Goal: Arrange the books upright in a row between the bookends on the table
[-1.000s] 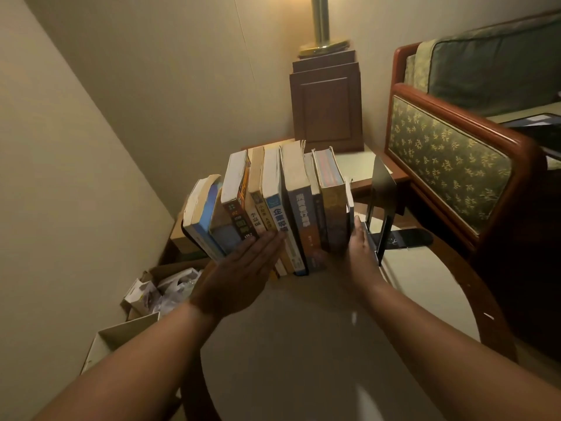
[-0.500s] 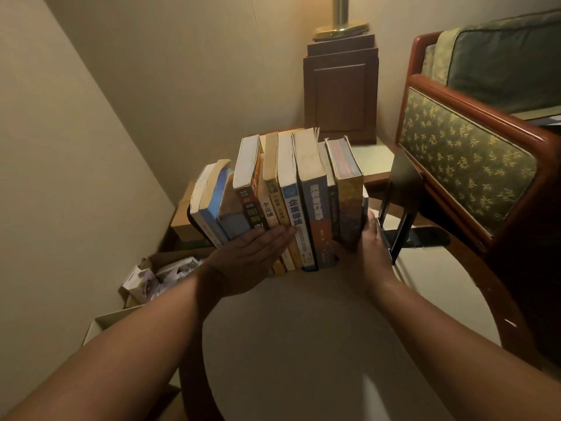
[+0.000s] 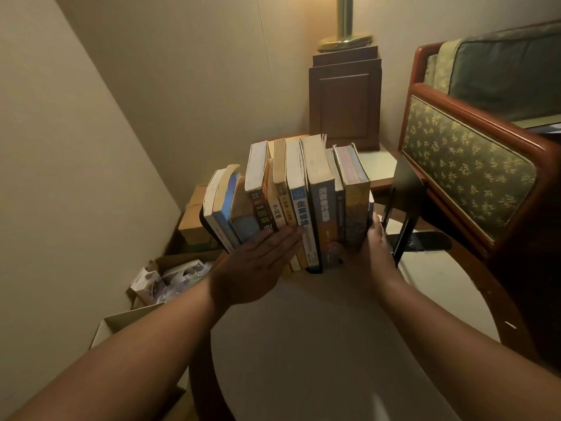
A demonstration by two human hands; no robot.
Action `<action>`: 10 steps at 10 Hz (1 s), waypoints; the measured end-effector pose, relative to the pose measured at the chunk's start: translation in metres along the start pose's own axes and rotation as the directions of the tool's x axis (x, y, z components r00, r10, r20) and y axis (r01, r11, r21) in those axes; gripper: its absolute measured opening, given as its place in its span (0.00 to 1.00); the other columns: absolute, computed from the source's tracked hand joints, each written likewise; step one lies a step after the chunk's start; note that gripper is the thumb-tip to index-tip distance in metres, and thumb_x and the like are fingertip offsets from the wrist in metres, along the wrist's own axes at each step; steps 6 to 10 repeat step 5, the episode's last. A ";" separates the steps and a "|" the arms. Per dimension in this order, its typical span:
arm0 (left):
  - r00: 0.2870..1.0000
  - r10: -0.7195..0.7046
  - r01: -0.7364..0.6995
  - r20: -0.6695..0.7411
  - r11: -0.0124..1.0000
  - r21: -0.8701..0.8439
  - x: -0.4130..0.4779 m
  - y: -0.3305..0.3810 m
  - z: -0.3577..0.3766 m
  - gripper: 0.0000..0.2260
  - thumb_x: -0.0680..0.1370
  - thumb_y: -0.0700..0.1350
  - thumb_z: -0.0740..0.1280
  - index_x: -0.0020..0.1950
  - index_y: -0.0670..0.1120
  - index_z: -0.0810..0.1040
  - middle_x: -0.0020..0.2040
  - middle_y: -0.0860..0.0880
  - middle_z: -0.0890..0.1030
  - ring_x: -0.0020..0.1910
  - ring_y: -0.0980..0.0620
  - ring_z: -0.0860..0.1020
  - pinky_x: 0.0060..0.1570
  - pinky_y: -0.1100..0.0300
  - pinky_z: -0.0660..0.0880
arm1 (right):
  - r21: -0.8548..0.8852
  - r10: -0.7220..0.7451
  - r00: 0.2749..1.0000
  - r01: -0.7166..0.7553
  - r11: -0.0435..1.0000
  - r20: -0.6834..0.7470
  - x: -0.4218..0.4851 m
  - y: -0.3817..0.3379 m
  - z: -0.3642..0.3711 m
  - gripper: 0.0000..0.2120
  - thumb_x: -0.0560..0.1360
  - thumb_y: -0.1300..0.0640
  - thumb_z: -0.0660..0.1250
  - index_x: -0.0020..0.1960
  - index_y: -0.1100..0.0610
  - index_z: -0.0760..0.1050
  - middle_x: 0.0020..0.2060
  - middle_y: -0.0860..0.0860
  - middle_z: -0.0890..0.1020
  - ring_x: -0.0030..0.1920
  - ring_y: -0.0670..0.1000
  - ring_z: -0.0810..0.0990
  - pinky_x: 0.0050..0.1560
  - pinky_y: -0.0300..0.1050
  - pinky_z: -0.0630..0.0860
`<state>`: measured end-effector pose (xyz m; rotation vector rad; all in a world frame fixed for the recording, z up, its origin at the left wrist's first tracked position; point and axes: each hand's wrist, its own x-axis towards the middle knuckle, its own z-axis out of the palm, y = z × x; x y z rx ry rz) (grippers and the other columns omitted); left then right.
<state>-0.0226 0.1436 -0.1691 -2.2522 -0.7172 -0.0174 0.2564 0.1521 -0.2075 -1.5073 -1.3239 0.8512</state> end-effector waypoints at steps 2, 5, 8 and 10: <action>0.999 -0.001 0.000 0.036 1.000 0.029 -0.012 -0.009 -0.012 0.29 0.84 0.51 0.56 0.82 0.40 0.54 0.82 0.37 0.51 0.81 0.38 0.49 0.78 0.41 0.55 | 0.031 0.011 1.000 -0.011 0.999 0.011 -0.010 -0.004 -0.005 0.46 0.76 0.37 0.72 0.81 0.37 0.43 0.82 0.49 0.57 0.81 0.56 0.56 0.77 0.65 0.60; 0.992 -0.064 0.069 0.106 0.997 -0.044 -0.027 0.015 -0.040 0.29 0.82 0.54 0.58 0.81 0.42 0.59 0.82 0.38 0.54 0.81 0.38 0.51 0.76 0.38 0.58 | -0.064 -0.015 0.999 0.018 0.998 0.042 -0.037 -0.022 -0.020 0.54 0.71 0.40 0.77 0.83 0.49 0.46 0.80 0.53 0.60 0.79 0.58 0.60 0.75 0.64 0.65; 0.992 -0.064 0.069 0.106 0.997 -0.044 -0.027 0.015 -0.040 0.29 0.82 0.54 0.58 0.81 0.42 0.59 0.82 0.38 0.54 0.81 0.38 0.51 0.76 0.38 0.58 | -0.064 -0.015 0.999 0.018 0.998 0.042 -0.037 -0.022 -0.020 0.54 0.71 0.40 0.77 0.83 0.49 0.46 0.80 0.53 0.60 0.79 0.58 0.60 0.75 0.64 0.65; 0.992 -0.064 0.069 0.106 0.997 -0.044 -0.027 0.015 -0.040 0.29 0.82 0.54 0.58 0.81 0.42 0.59 0.82 0.38 0.54 0.81 0.38 0.51 0.76 0.38 0.58 | -0.064 -0.015 0.999 0.018 0.998 0.042 -0.037 -0.022 -0.020 0.54 0.71 0.40 0.77 0.83 0.49 0.46 0.80 0.53 0.60 0.79 0.58 0.60 0.75 0.64 0.65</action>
